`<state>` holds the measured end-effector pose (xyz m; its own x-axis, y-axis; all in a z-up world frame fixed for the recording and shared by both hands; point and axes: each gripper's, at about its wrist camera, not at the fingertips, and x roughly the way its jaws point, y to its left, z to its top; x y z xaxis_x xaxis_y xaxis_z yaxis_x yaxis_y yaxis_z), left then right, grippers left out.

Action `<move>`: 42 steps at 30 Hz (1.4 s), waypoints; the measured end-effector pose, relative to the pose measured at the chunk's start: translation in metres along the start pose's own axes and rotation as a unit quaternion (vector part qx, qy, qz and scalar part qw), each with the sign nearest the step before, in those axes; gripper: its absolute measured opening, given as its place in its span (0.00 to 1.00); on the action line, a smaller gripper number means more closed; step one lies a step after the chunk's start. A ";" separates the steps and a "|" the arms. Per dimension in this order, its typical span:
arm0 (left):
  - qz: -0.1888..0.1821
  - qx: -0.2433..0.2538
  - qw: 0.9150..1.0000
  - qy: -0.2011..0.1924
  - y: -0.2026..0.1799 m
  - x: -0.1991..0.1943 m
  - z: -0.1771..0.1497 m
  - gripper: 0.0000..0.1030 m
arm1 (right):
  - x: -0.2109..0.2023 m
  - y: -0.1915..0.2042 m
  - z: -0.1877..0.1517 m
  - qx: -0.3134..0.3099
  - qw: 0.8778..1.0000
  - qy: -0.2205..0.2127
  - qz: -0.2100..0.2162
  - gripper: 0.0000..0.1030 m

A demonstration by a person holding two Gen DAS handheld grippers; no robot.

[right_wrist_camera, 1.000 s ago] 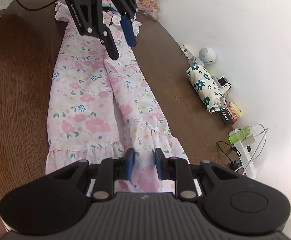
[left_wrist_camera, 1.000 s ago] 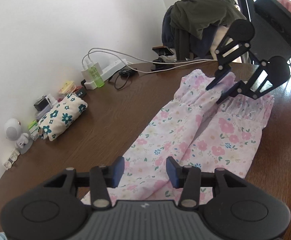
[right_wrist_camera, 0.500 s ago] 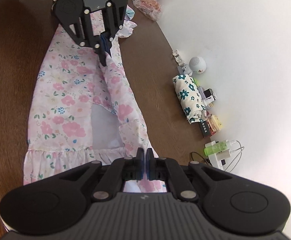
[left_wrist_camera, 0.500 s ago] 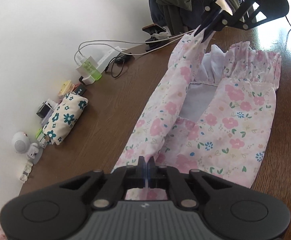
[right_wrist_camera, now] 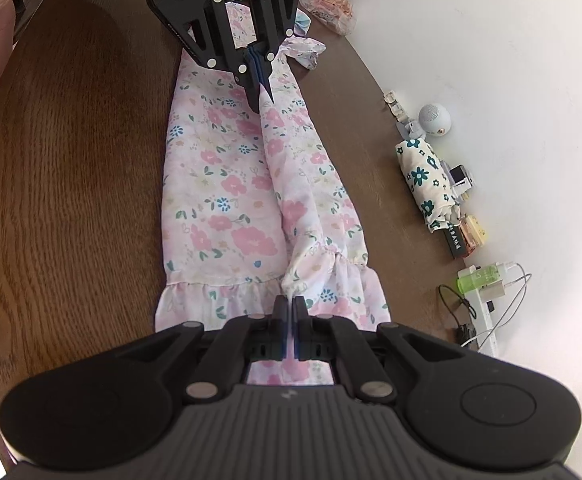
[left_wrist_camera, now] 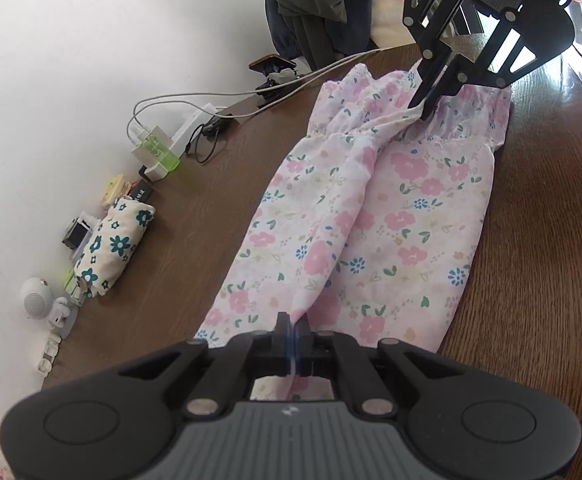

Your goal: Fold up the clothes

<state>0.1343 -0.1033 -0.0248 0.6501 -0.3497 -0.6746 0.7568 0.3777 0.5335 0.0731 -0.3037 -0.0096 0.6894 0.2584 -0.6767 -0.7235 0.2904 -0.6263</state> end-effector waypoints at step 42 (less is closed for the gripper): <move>-0.007 -0.200 0.980 0.002 0.038 0.001 -0.018 0.18 | 0.023 -0.045 -0.027 0.455 0.889 -0.049 -0.012 0.33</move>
<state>0.1623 -0.0741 -0.0149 0.6393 -0.3546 -0.6823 0.6781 0.6785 0.2826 0.1202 -0.3356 -0.0077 0.7361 0.3080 -0.6028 -0.4119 0.9104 -0.0379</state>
